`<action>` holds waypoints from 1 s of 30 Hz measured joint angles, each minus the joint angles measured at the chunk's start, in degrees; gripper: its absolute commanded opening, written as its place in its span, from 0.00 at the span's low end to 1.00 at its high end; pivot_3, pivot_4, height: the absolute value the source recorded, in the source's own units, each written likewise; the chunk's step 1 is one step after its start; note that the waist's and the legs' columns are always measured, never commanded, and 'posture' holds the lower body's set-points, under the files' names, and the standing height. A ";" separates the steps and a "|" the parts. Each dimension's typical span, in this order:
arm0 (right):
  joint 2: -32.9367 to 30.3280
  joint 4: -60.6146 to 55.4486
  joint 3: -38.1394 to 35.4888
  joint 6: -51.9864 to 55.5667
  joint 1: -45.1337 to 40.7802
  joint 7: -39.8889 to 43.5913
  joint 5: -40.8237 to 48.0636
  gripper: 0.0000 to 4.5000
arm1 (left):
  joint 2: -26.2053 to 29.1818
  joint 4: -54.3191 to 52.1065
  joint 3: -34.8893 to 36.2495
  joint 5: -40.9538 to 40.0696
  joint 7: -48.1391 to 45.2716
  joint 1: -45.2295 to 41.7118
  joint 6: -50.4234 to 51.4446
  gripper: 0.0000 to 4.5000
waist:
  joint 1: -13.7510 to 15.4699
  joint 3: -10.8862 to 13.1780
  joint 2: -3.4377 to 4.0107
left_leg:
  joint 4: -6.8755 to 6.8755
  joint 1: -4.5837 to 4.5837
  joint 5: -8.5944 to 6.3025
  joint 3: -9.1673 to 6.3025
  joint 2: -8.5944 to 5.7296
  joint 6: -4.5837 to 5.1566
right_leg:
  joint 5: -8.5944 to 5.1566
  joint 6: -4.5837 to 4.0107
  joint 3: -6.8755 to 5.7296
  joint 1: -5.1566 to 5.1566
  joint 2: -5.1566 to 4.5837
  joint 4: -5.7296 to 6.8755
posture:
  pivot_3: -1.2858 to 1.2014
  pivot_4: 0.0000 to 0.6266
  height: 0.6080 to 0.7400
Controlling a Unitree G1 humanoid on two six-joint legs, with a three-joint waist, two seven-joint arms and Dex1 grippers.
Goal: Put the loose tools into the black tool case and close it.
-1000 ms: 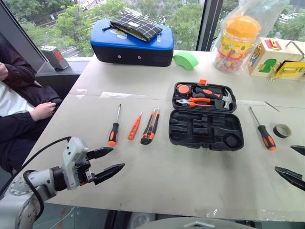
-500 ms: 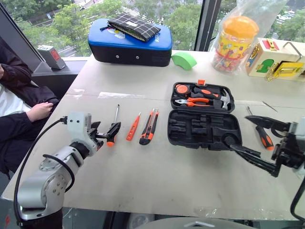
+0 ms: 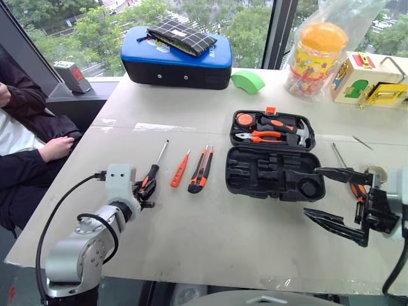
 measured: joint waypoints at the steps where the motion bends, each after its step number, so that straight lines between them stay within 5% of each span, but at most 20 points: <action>1: 0.54 0.38 -0.01 -0.85 0.42 0.28 -0.75 1.00 | -0.41 0.23 0.24 -0.47 -0.59 -0.18 -0.24 0.18 | 0.01 0.00 0.00 | 0.02 -0.01 0.00 0.00 0.00 0.00 | 0.00 0.00 0.00 -0.01 0.00 0.00 | 0.52 0.24 1.00; 6: 4.43 2.18 0.21 -4.97 3.49 0.29 -4.42 1.00 | 0.39 3.02 3.92 -6.14 -7.56 -6.30 -1.84 0.18 | 0.14 0.04 -0.08 | 0.12 -0.10 0.00 -0.08 -0.02 0.00 | 0.00 0.00 -0.08 -0.02 0.01 0.00 | 0.52 0.24 1.00; 9: 6.71 2.12 0.19 -5.54 5.87 -1.51 -5.88 1.00 | 7.52 5.22 2.84 -10.18 -17.82 -12.93 -1.89 0.18 | 0.08 0.03 -0.03 | 0.14 -0.10 0.00 -0.08 -0.03 0.00 | 0.00 -0.01 -0.10 -0.04 0.03 0.02 | 0.52 0.24 1.00; 15: 11.39 1.22 -3.05 -6.58 10.13 -6.00 -5.98 1.00 | 18.05 14.91 -17.10 -1.18 -42.12 -26.34 -15.68 0.18 | 0.16 0.02 0.22 | 0.04 -0.07 0.00 -0.06 -0.34 0.01 | -0.01 0.01 -0.05 -0.06 0.10 0.05 | 0.52 0.24 1.00; 19: 15.25 -0.57 -7.75 -9.17 18.12 -6.21 -6.21 1.00 | 15.15 32.64 -30.70 11.13 -55.19 -42.43 -32.75 0.18 | 0.79 0.04 0.19 | 0.05 -0.19 0.00 -0.14 -0.61 0.04 | -0.02 0.04 -0.10 -0.07 0.18 0.02 | 0.52 0.24 1.00; 30: 17.63 -2.97 -15.08 -12.03 25.65 -7.26 -5.43 1.00 | -1.13 69.62 -42.90 28.16 -66.64 -65.63 -57.75 0.18 | -0.16 0.11 0.11 | 0.23 -0.33 -0.18 -0.12 -0.67 0.35 | -0.16 0.31 0.01 -0.09 0.23 -0.02 | 0.52 0.24 1.00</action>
